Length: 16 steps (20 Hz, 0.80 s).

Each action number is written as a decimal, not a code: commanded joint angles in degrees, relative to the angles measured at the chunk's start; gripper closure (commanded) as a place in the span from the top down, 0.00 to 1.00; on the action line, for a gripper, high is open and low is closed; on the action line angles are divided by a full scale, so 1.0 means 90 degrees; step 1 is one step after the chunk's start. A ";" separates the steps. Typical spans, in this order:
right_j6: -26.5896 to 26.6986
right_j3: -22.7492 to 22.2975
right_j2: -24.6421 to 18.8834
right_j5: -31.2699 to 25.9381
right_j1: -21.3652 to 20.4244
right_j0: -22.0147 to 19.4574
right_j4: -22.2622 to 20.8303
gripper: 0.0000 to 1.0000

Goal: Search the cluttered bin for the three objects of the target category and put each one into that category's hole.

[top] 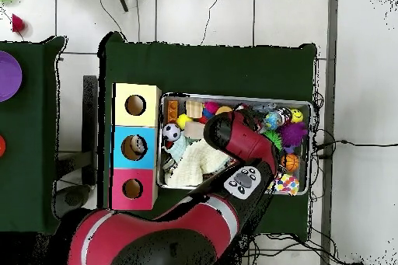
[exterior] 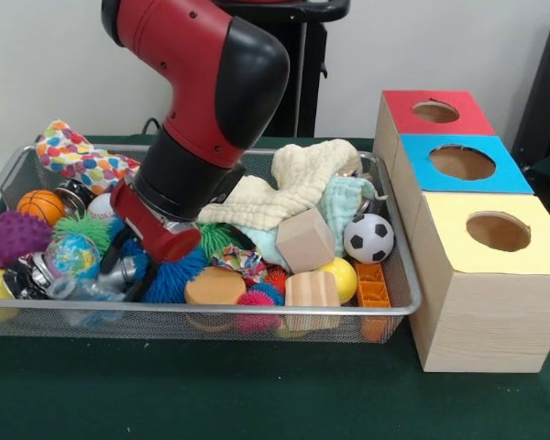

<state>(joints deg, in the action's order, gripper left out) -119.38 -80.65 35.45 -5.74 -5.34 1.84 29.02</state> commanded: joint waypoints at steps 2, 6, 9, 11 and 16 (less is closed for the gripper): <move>-0.0970 -0.0324 -0.0868 -0.0871 -0.0369 -0.0265 0.0042 1.00; -0.0937 -0.0366 -0.0995 -0.0816 -0.0428 -0.0363 0.0007 1.00; -0.0917 -0.0355 -0.1040 -0.0812 -0.0437 -0.0403 -0.0014 1.00; -0.0930 -0.0359 -0.1054 -0.0779 -0.0433 -0.0405 -0.0016 1.00; -0.1008 -0.0432 -0.1081 -0.0653 -0.0459 -0.0384 -0.0002 1.00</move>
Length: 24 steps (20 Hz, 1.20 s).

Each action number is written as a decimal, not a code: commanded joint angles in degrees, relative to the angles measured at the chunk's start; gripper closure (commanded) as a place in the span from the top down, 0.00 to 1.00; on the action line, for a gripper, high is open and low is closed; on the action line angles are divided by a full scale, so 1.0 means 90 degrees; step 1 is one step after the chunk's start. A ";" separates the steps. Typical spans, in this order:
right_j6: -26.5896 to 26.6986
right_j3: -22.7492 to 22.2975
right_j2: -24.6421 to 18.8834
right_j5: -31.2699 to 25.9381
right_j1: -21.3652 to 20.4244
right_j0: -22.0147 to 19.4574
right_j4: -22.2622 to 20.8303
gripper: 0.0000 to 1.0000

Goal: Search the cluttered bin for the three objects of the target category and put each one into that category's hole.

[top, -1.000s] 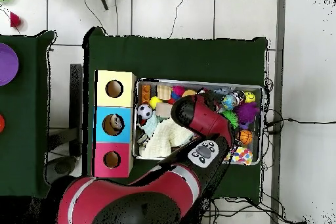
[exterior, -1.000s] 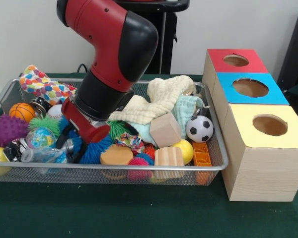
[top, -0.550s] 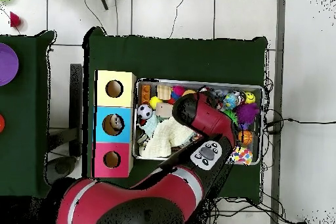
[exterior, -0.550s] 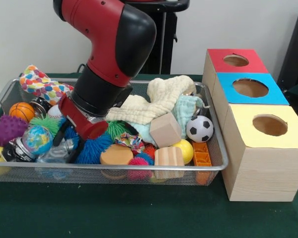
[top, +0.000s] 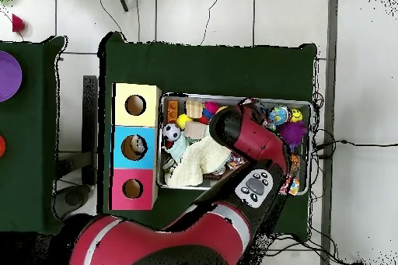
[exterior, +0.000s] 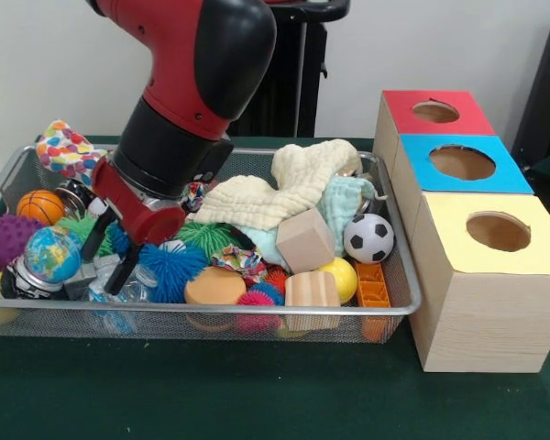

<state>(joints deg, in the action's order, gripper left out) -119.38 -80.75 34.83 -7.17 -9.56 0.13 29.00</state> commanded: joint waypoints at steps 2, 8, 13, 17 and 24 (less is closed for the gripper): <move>-0.1011 -0.0411 -0.1026 -0.0463 0.0012 -0.0203 0.0000 1.00; -0.0804 -0.0695 -0.1798 0.0006 -0.0272 -0.0679 -0.0229 1.00; -0.0598 -0.0909 -0.2136 -0.0136 -0.0382 -0.0960 -0.0390 1.00; -0.0485 -0.1189 -0.2467 -0.0153 -0.0546 -0.1224 -0.0518 1.00; -0.0541 -0.0984 -0.2077 -0.0762 -0.0487 -0.0957 -0.0497 1.00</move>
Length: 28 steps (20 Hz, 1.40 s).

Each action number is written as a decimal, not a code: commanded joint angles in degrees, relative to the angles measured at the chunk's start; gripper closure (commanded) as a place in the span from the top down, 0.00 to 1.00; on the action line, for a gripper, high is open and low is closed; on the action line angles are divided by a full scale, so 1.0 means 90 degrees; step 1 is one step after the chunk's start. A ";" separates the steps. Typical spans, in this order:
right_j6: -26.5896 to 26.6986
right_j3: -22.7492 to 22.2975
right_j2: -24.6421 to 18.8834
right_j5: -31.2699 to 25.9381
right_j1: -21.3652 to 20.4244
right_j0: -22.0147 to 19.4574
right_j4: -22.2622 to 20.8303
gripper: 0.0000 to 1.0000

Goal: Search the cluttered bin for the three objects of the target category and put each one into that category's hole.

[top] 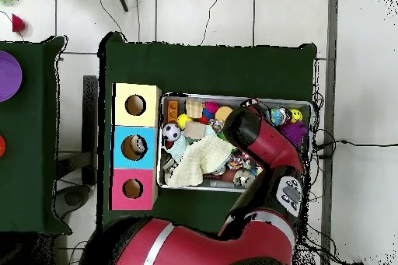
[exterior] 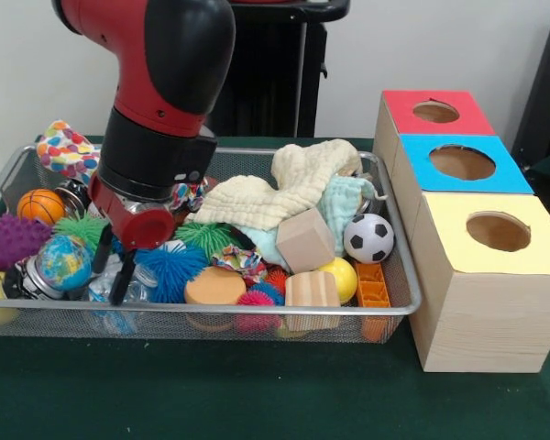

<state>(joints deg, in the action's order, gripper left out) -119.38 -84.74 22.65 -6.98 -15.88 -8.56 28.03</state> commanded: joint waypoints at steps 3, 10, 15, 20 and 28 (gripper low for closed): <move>-0.0504 -0.0391 -0.0647 -0.0913 0.0298 0.0043 -0.0386 1.00; -0.0425 -0.0290 -0.0565 -0.1108 0.0361 0.0087 -0.0433 1.00; -0.0361 -0.0104 -0.0417 -0.1297 0.0515 0.0133 -0.0472 1.00; -0.0248 -0.0201 -0.0392 -0.1390 0.0417 0.0106 -0.0604 1.00; -0.0337 -0.0126 -0.0459 -0.1433 0.0435 -0.0015 -0.0815 1.00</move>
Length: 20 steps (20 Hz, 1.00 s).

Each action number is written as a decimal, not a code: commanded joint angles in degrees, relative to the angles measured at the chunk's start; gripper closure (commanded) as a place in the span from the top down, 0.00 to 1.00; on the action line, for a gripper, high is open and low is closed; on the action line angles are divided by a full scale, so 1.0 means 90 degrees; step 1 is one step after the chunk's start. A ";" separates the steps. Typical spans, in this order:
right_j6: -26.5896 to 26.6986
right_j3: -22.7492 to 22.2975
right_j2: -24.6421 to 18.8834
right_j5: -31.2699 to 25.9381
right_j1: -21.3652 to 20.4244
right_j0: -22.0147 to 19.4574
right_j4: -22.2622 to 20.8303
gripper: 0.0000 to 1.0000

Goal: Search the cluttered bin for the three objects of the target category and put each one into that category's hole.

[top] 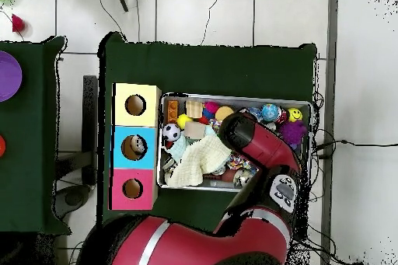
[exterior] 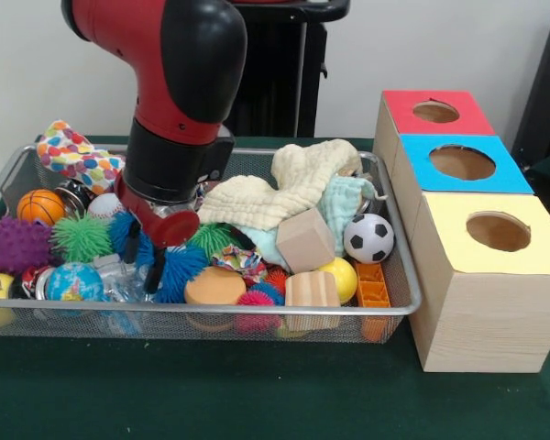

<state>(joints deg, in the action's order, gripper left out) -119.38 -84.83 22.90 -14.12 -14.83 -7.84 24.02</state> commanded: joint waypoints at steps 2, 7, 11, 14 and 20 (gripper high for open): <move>-0.0371 -0.0090 -0.0541 -0.0568 0.0353 -0.0139 -0.0415 1.00; -0.0485 -0.0120 -0.0572 -0.0468 0.0354 -0.0127 -0.0457 1.00; -0.0555 -0.0194 -0.0676 -0.0112 0.0351 -0.0170 -0.0451 1.00; -0.0640 -0.0261 -0.0904 0.0542 0.0352 -0.0295 -0.0488 1.00; -0.0804 -0.0541 -0.1595 0.1490 0.0237 -0.0757 -0.0688 1.00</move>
<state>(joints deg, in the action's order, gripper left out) -119.38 -85.76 20.02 -9.57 -14.65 -10.17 21.38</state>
